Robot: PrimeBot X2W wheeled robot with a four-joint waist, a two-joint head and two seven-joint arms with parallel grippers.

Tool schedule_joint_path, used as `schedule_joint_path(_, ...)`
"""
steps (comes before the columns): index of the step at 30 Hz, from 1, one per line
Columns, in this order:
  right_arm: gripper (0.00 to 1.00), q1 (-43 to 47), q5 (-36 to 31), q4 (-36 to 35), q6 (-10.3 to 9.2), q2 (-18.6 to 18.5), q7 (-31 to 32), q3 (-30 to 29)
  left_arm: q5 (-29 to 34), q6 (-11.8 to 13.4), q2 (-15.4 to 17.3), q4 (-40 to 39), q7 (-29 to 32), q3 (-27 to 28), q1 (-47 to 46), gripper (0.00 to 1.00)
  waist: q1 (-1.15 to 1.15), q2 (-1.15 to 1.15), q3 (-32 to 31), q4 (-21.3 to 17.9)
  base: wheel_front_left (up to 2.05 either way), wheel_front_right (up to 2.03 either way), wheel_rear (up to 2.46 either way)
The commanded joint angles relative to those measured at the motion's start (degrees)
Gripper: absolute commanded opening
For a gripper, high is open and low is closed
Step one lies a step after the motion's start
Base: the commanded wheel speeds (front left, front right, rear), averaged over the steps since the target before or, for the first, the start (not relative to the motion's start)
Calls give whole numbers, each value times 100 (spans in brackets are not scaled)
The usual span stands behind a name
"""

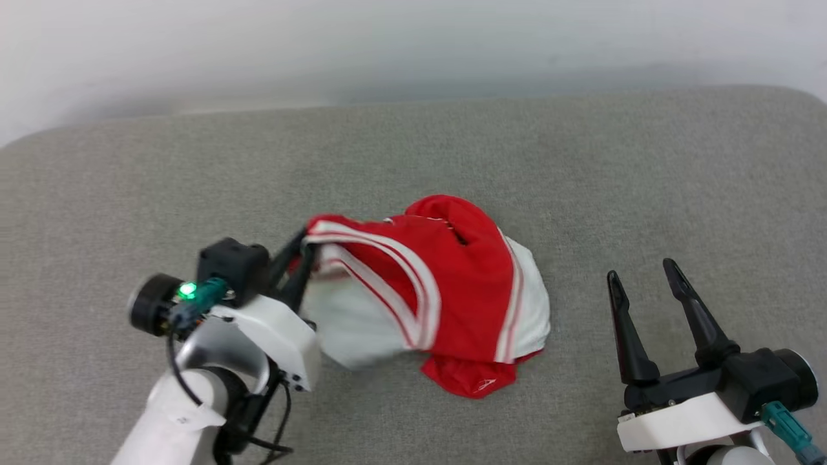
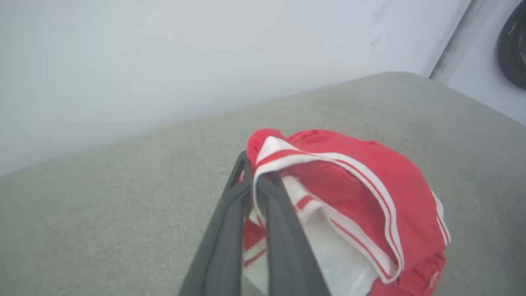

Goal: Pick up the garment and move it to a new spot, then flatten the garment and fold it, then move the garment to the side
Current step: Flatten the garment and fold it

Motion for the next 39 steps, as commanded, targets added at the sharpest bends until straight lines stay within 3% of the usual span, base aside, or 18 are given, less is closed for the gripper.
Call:
schedule_joint_path(1,100,68,30,10,-4,9,-13,11,112,75,93,-98,-114,68,-46,0,-1,0,-134,104,0,0,0)
schedule_joint_path(5,100,92,56,33,-4,9,-13,42,489,252,316,-440,-354,142,23,0,-1,0,-221,166,0,0,0)
schedule_joint_path(9,100,126,81,41,-4,9,-13,58,583,146,428,-352,-171,-138,400,0,-1,0,-219,195,0,0,0)
schedule_joint_path(15,100,30,76,50,-4,9,-12,69,441,-190,381,817,390,-768,923,0,-1,0,-78,187,0,0,0)
schedule_joint_path(23,100,12,58,130,-4,9,-13,-28,246,-325,185,1635,349,-967,902,0,-1,0,-89,213,0,0,0)
schedule_joint_path(24,100,35,68,144,-4,9,-13,-38,209,-335,165,1706,352,-966,908,9,-1,0,-122,227,0,0,0)
schedule_joint_path(25,100,60,74,159,-4,9,-13,-51,178,-347,142,1738,310,-969,909,100,-1,0,-157,245,0,0,0)
schedule_joint_path(34,100,231,136,275,-4,9,-13,-160,-96,-476,221,1494,-299,-896,1017,100,-1,0,-609,441,0,0,0)
schedule_joint_path(39,100,360,84,277,-4,10,-13,-247,-56,-309,302,944,-688,-723,1135,100,-1,0,-765,559,0,0,0)
